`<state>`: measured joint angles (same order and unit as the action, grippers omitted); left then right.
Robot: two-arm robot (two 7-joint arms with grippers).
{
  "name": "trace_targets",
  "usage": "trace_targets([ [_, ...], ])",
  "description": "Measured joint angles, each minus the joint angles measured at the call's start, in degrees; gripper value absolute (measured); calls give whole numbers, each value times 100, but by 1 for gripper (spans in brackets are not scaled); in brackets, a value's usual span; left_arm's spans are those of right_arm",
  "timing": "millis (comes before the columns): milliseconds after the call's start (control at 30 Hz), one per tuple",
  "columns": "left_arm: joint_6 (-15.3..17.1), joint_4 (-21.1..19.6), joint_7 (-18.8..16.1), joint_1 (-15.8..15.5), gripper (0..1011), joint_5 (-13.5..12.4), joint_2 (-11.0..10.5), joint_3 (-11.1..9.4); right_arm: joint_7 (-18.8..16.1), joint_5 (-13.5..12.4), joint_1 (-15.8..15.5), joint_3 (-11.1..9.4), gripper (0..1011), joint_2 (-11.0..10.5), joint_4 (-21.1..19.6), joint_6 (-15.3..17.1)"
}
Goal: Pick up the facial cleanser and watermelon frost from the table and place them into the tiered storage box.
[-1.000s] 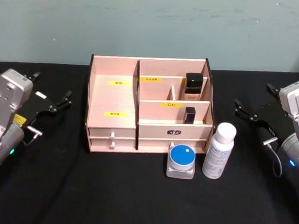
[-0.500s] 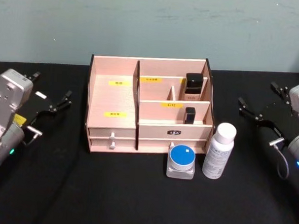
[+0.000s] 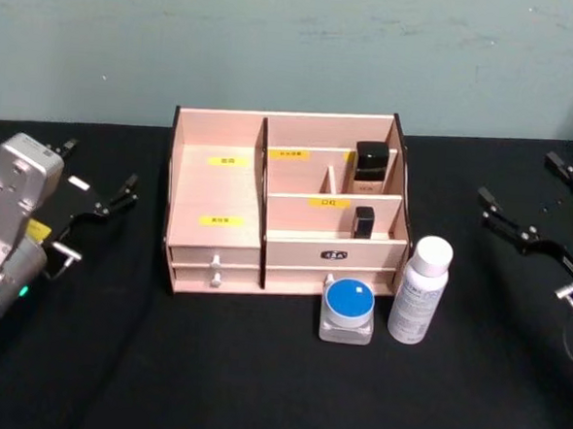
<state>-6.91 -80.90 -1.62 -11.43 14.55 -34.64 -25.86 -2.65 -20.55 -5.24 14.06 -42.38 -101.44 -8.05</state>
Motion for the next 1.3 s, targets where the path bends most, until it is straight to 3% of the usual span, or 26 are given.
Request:
trace_targets([
  [233,0,0,0,0,1001,0,0,0,-266,-384,-690,-331,1002,-184,-589,-137],
  [500,0,0,0,0,1001,0,0,0,-763,-845,-1108,-482,1002,-275,-833,-177],
  [667,0,-1,0,0,1001,0,0,0,-1025,-970,-1189,-504,1002,-292,-873,-166],
  [867,0,0,0,0,1001,0,0,0,-1217,-983,-1147,-382,1002,-244,-812,2],
  [1300,0,0,0,0,1001,0,0,0,-1578,-1023,-856,-143,1002,46,-308,433],
])
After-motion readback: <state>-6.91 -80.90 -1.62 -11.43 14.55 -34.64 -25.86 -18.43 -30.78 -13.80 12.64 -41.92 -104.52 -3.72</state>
